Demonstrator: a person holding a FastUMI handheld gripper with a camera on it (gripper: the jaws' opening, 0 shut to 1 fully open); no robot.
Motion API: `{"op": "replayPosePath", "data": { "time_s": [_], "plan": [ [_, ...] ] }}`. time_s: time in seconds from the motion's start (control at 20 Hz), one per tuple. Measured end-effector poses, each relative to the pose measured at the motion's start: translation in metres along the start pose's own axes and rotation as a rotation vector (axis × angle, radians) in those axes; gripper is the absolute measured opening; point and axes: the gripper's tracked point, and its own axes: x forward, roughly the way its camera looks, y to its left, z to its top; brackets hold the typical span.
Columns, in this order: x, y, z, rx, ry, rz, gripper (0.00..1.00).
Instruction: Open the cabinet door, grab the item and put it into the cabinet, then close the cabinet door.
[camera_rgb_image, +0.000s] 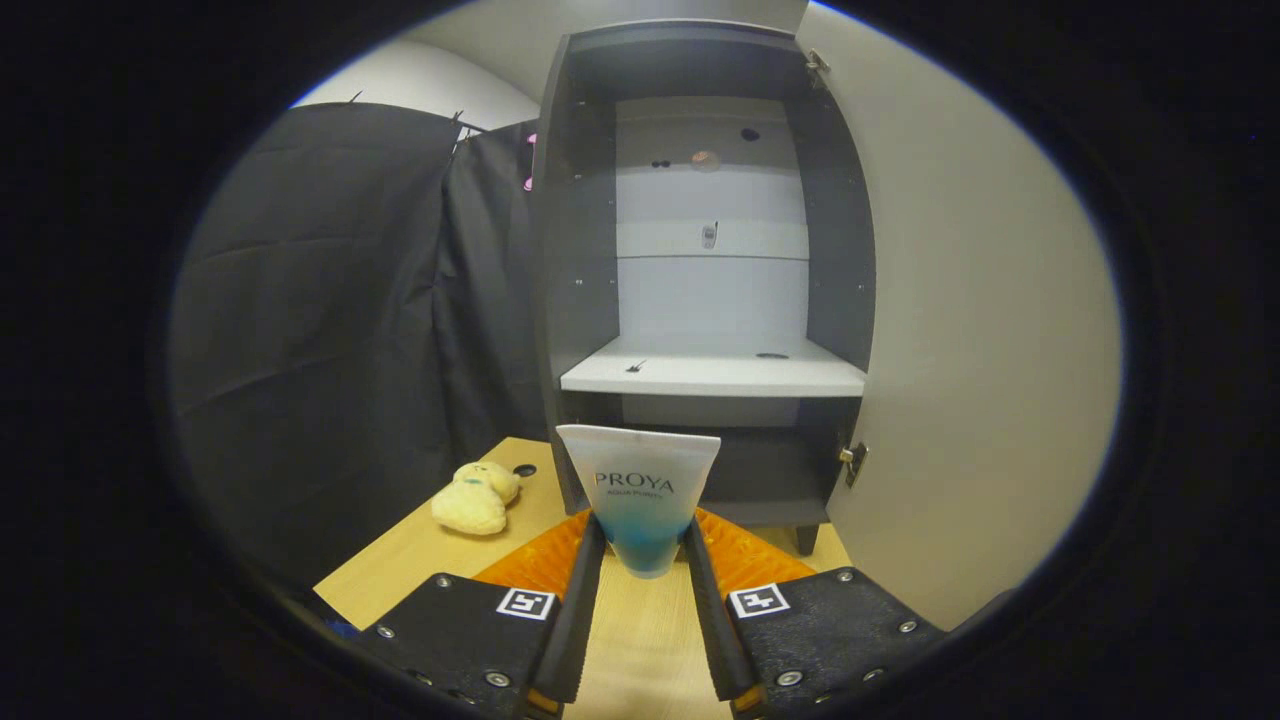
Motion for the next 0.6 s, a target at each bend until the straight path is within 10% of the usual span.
{"op": "replayPosePath", "data": {
  "time_s": [0.6],
  "plan": [
    [0.034, -0.004, 0.046, 0.053, -0.084, -0.006, 0.49]
  ]
}}
